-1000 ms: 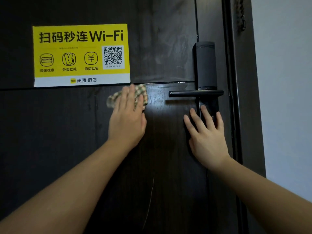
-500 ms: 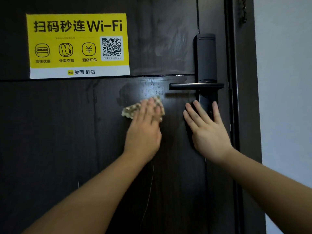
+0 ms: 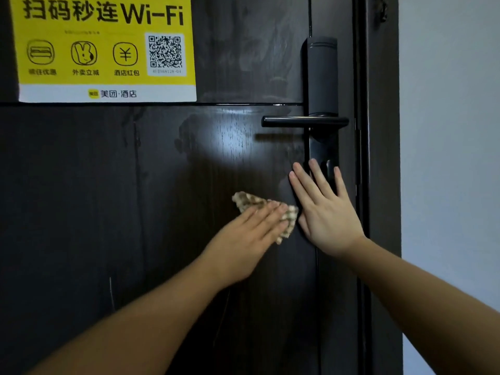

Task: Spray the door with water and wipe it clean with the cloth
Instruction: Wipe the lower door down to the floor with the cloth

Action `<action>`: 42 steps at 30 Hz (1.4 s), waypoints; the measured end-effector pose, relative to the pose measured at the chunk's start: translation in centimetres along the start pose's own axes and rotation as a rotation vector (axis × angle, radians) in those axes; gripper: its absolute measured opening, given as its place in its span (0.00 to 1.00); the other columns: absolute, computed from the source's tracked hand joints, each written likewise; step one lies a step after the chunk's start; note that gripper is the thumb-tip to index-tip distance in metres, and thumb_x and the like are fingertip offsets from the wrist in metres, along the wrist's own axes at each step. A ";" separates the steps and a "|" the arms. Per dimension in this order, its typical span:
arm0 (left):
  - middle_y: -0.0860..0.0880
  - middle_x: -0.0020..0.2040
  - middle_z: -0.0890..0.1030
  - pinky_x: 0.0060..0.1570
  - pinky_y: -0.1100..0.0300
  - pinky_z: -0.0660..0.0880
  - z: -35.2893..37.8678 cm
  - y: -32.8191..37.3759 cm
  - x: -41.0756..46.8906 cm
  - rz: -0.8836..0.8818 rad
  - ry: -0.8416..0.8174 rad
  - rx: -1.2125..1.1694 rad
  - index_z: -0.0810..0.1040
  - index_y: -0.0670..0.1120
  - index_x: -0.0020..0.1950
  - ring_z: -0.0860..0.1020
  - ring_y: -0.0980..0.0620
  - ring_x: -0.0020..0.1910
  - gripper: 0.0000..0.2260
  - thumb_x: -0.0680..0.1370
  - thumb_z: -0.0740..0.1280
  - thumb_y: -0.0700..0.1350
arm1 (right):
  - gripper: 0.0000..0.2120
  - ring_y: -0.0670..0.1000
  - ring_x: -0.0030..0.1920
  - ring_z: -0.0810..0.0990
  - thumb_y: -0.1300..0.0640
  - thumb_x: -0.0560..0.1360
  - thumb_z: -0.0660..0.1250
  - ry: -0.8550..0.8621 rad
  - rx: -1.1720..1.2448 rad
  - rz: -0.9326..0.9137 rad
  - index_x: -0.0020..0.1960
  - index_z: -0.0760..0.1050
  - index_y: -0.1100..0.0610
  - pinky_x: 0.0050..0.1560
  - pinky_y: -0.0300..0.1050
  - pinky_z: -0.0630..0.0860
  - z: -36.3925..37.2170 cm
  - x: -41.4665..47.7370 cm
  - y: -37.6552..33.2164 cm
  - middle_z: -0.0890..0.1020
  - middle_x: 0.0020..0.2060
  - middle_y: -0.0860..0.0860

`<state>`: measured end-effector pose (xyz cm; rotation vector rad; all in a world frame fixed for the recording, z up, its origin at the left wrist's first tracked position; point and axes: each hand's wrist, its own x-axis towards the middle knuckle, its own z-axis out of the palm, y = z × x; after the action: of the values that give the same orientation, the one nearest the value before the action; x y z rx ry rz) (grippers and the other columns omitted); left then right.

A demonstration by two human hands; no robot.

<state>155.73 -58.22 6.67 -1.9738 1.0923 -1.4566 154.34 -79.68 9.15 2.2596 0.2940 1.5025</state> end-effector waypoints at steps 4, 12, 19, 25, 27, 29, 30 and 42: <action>0.39 0.75 0.63 0.72 0.46 0.58 -0.3 0.2 0.2 -0.320 0.066 -0.053 0.66 0.40 0.73 0.61 0.39 0.74 0.27 0.74 0.53 0.39 | 0.33 0.57 0.77 0.46 0.50 0.74 0.51 0.027 0.021 0.035 0.77 0.55 0.60 0.73 0.66 0.48 0.3 0.1 -0.2 0.55 0.77 0.55; 0.40 0.75 0.62 0.71 0.44 0.63 -0.6 0.1 1.0 -0.317 0.059 -0.071 0.65 0.41 0.74 0.60 0.40 0.75 0.26 0.76 0.52 0.40 | 0.34 0.57 0.77 0.46 0.51 0.73 0.52 0.079 0.099 0.075 0.77 0.55 0.60 0.73 0.66 0.46 0.8 0.0 -0.8 0.55 0.77 0.55; 0.41 0.77 0.59 0.73 0.45 0.58 0.0 1.1 1.1 -0.356 0.067 -0.045 0.62 0.41 0.75 0.56 0.41 0.76 0.26 0.76 0.52 0.39 | 0.34 0.58 0.77 0.45 0.51 0.73 0.51 0.046 0.113 0.044 0.77 0.53 0.62 0.74 0.65 0.45 0.8 -0.1 -0.4 0.54 0.77 0.56; 0.41 0.75 0.63 0.70 0.46 0.59 -0.1 0.6 -7.9 -0.101 -0.053 0.000 0.68 0.41 0.73 0.61 0.40 0.74 0.26 0.74 0.52 0.36 | 0.37 0.58 0.77 0.44 0.54 0.72 0.61 0.008 0.123 0.126 0.77 0.53 0.62 0.73 0.66 0.46 -0.3 -0.4 -1.5 0.53 0.77 0.56; 0.40 0.74 0.64 0.70 0.45 0.60 0.0 -0.9 -8.3 -0.237 0.014 0.031 0.67 0.40 0.72 0.62 0.39 0.74 0.26 0.73 0.55 0.34 | 0.37 0.59 0.77 0.45 0.55 0.72 0.62 -0.002 0.117 0.147 0.77 0.53 0.61 0.73 0.67 0.47 -0.4 -0.3 -2.0 0.53 0.77 0.56; 0.39 0.76 0.61 0.71 0.44 0.59 -0.1 -0.7 -7.4 -0.488 0.039 -0.026 0.64 0.40 0.74 0.58 0.39 0.75 0.29 0.72 0.56 0.33 | 0.36 0.61 0.77 0.46 0.55 0.73 0.62 -0.011 0.105 0.159 0.77 0.53 0.62 0.72 0.68 0.47 -0.3 -0.2 -2.5 0.53 0.77 0.57; 0.39 0.76 0.60 0.72 0.44 0.58 -0.1 0.1 -7.1 -0.553 0.036 -0.056 0.63 0.40 0.74 0.56 0.39 0.76 0.30 0.71 0.55 0.33 | 0.36 0.61 0.77 0.46 0.56 0.72 0.62 -0.009 0.099 0.169 0.77 0.53 0.62 0.72 0.69 0.47 -0.2 -0.2 -2.7 0.54 0.77 0.58; 0.41 0.75 0.64 0.70 0.44 0.61 0.3 1.9 -9.4 -0.449 -0.020 -0.056 0.67 0.41 0.73 0.61 0.39 0.74 0.28 0.72 0.52 0.35 | 0.34 0.57 0.77 0.50 0.65 0.72 0.57 -0.016 0.088 0.064 0.77 0.52 0.63 0.72 0.69 0.45 1.0 -3.1 -5.3 0.52 0.77 0.60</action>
<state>154.24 -51.73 -0.26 -2.3753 0.7133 -1.6300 154.29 -76.37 3.89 2.3694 0.2904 1.5302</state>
